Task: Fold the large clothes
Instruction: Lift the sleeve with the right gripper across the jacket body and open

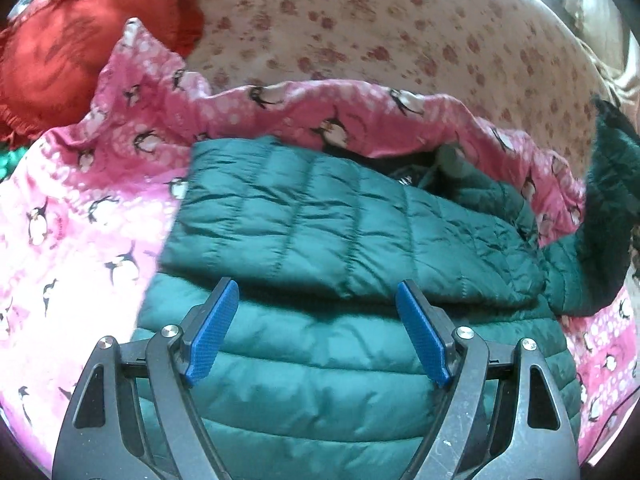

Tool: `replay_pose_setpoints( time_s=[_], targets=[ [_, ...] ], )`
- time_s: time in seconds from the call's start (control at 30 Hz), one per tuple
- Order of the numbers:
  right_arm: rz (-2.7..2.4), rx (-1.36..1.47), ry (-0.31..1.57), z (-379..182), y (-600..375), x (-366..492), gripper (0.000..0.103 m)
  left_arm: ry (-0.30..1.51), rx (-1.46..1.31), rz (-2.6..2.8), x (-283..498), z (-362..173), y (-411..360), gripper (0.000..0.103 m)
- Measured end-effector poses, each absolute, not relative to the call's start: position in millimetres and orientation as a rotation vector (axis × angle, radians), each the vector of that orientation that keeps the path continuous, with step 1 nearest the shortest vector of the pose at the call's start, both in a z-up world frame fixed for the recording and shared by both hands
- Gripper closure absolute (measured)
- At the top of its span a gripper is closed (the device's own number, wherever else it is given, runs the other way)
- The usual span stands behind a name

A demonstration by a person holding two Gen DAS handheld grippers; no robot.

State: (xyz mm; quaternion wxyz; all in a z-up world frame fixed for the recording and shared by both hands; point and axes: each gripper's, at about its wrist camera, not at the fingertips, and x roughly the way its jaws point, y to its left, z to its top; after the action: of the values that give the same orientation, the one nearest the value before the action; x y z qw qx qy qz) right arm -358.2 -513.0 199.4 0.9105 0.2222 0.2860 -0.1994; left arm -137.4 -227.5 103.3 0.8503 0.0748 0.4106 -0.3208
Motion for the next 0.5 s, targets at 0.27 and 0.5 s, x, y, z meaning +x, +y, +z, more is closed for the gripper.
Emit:
replay_pose_setpoints(
  time_s=[0.27, 0.5],
  targets=[
    [-0.234, 0.46, 0.65, 184, -443, -273, 0.095, 0.881, 0.078, -0.618, -108, 104, -185, 0.022],
    [-0.129, 0.511, 0.793, 126, -384, -196, 0.095, 0.913, -0.021, -0.598, -84, 97, -162, 0.022]
  ],
)
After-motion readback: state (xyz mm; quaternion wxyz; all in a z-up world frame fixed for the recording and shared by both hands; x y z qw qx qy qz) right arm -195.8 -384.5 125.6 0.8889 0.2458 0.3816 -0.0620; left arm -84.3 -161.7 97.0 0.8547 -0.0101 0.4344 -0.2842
